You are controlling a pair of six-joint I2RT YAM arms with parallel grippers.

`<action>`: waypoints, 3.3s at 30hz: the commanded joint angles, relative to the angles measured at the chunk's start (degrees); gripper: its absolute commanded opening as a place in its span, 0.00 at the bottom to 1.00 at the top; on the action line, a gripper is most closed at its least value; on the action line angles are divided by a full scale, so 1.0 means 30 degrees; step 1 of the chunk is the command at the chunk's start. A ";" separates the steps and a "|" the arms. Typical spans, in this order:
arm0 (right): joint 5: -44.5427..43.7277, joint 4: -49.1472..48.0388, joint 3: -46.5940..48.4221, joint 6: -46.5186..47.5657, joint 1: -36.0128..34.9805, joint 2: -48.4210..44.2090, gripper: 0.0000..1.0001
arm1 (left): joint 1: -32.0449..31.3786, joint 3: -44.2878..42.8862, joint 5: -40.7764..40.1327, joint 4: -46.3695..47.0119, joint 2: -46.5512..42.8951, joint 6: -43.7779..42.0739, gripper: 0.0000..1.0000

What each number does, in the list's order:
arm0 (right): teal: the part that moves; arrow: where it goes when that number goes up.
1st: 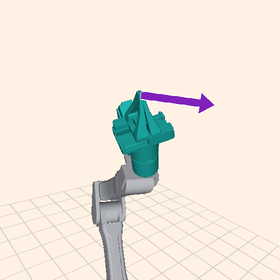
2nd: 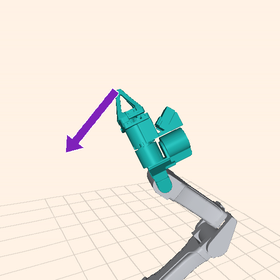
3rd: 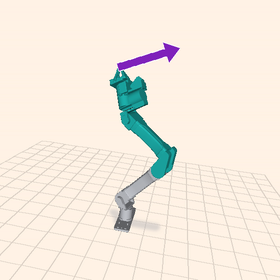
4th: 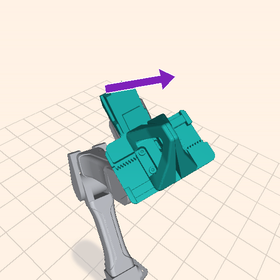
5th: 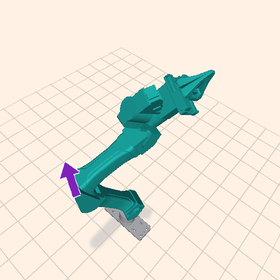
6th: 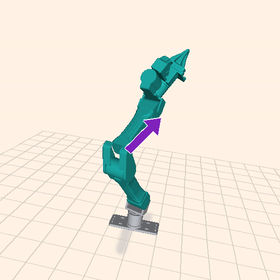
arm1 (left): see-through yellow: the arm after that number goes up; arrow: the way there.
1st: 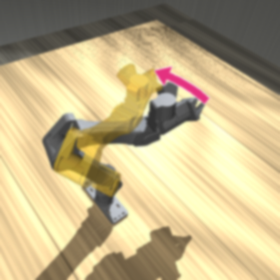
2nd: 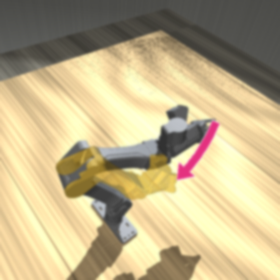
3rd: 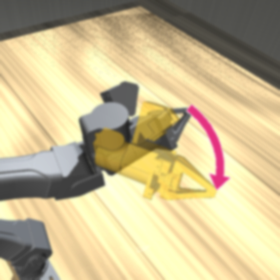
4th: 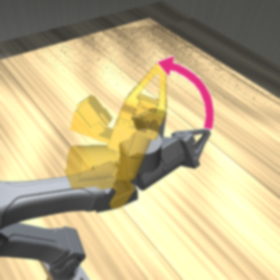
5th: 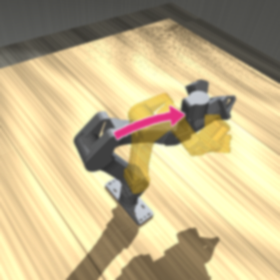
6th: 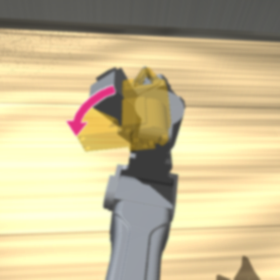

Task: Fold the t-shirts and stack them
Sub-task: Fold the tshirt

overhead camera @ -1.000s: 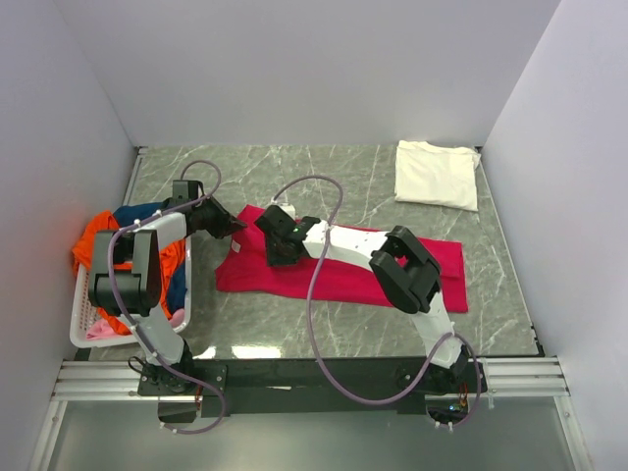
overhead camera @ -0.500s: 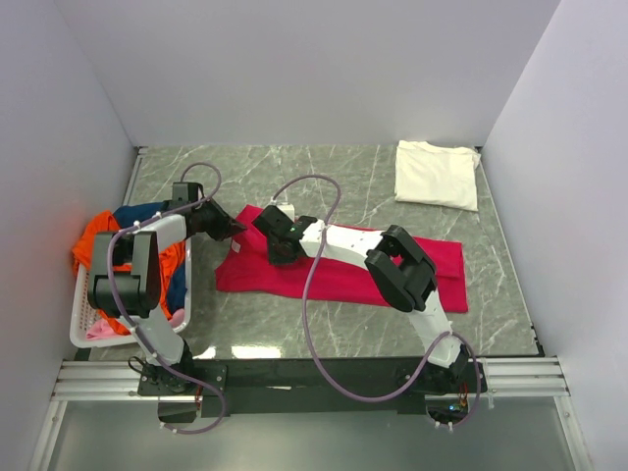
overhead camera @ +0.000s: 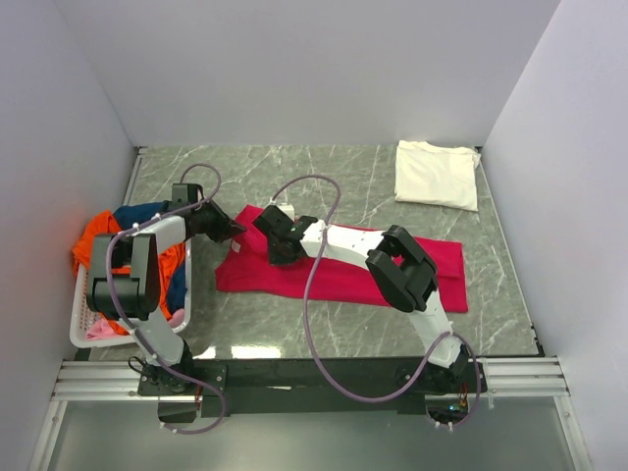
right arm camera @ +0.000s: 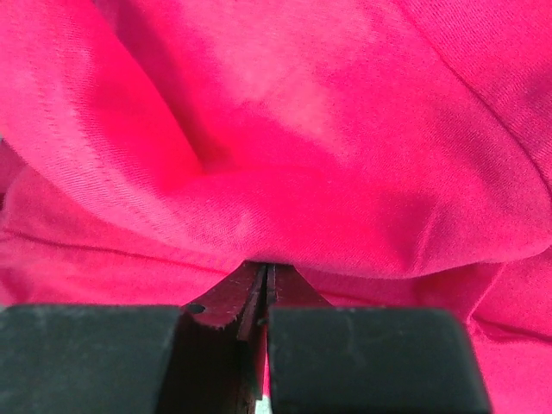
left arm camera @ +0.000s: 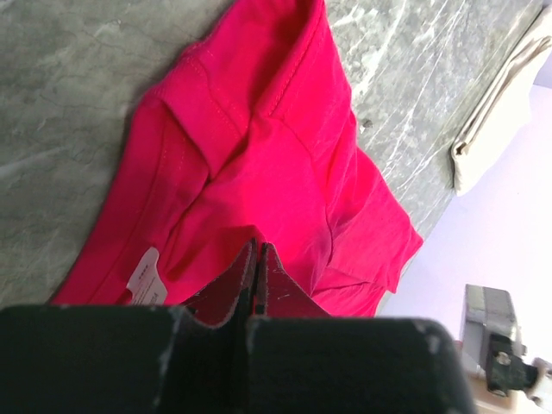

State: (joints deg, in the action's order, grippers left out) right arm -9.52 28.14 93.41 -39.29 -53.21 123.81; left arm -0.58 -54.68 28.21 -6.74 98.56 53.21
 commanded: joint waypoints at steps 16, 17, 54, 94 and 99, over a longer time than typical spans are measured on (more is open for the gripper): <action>0.1793 -0.0355 -0.2278 0.1055 0.0569 -0.4240 0.00 | 0.0017 0.2639 -0.2692 -0.2616 -0.5286 -0.2795 0.00; 0.1941 -0.0328 -0.2133 0.1084 0.0569 -0.4064 0.00 | 0.0017 0.2436 -0.2722 -0.2616 -0.5199 -0.2825 0.00; 0.0126 0.1400 0.1267 0.1260 0.0540 0.1328 0.29 | 0.0017 -0.0114 -0.1961 -0.2557 -0.2474 -0.2854 0.00; 0.2645 0.2749 -0.2277 0.1348 0.1272 -0.4121 0.01 | -0.0216 0.1993 -0.3162 -0.6658 -0.5432 -0.4993 0.00; 0.2821 0.2777 -0.2864 0.1172 0.1272 -0.4239 0.00 | -0.0539 0.2579 -0.3279 -0.7009 -0.5725 -0.4992 0.00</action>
State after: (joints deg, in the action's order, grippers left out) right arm -0.80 34.61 85.60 -35.42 -49.50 114.24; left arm -1.91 -47.75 19.59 -26.26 83.57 39.79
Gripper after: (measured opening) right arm 0.029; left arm 0.014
